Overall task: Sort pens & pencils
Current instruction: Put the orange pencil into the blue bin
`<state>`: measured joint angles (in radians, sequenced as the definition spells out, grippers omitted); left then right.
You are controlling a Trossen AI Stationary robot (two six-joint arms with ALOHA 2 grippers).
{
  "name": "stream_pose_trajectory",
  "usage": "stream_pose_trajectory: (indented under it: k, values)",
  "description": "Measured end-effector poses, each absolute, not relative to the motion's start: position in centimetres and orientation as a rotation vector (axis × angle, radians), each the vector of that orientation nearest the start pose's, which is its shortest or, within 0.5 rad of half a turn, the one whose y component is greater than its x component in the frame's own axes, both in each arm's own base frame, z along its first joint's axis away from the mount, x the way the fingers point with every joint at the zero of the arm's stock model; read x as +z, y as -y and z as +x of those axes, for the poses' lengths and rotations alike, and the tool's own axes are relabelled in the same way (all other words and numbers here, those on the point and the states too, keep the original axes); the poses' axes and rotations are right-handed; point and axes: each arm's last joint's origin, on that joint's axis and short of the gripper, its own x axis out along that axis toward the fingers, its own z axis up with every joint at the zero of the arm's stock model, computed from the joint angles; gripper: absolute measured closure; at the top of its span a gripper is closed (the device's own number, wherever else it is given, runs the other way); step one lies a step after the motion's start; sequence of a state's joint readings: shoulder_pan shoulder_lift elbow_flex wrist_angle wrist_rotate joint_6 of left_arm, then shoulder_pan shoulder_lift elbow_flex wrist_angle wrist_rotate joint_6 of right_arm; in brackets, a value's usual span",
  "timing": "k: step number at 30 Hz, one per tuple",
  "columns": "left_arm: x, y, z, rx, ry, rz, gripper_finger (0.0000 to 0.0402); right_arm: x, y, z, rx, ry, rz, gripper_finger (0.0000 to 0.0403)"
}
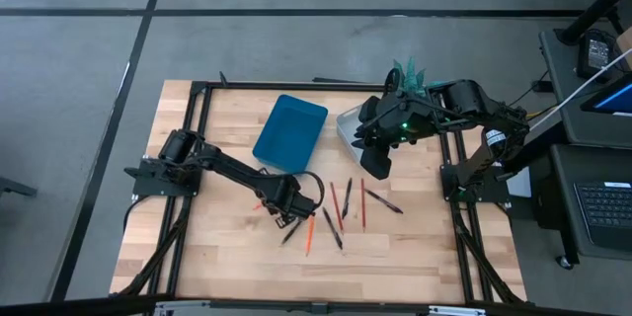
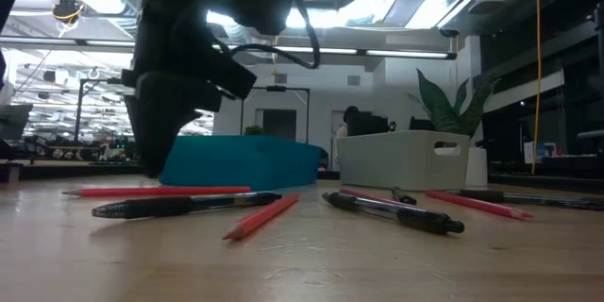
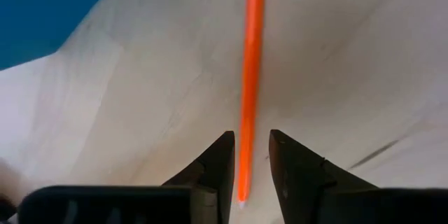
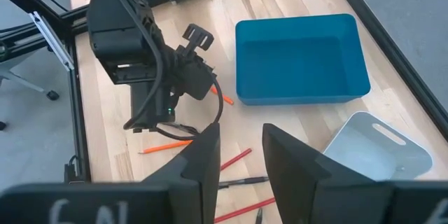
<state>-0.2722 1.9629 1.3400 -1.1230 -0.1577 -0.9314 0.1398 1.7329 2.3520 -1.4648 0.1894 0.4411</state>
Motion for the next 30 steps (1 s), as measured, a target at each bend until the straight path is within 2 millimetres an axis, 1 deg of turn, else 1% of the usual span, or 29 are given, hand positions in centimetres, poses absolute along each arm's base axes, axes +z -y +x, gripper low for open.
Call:
stream_pose_trajectory:
  k: [8,13,21,30]
  values:
    - [15.1,8.6,32.9,0.669,-1.525,-0.350,0.0315,48.4,-3.5,29.0,-0.227,-0.795,0.279,0.0292]
    - [14.4,8.2,32.6,0.664,-1.535,-0.366,0.0315,48.4,-3.5,29.0,-0.225,-0.789,0.280,0.0292]
    - [14.2,7.5,32.7,0.661,-1.542,-0.371,0.0315,48.4,-3.5,29.0,-0.225,-0.788,0.280,0.0292]
    - [14.2,7.5,32.8,0.650,-1.537,-0.369,0.0315,48.5,-3.5,29.1,-0.222,-0.783,0.276,0.0292]
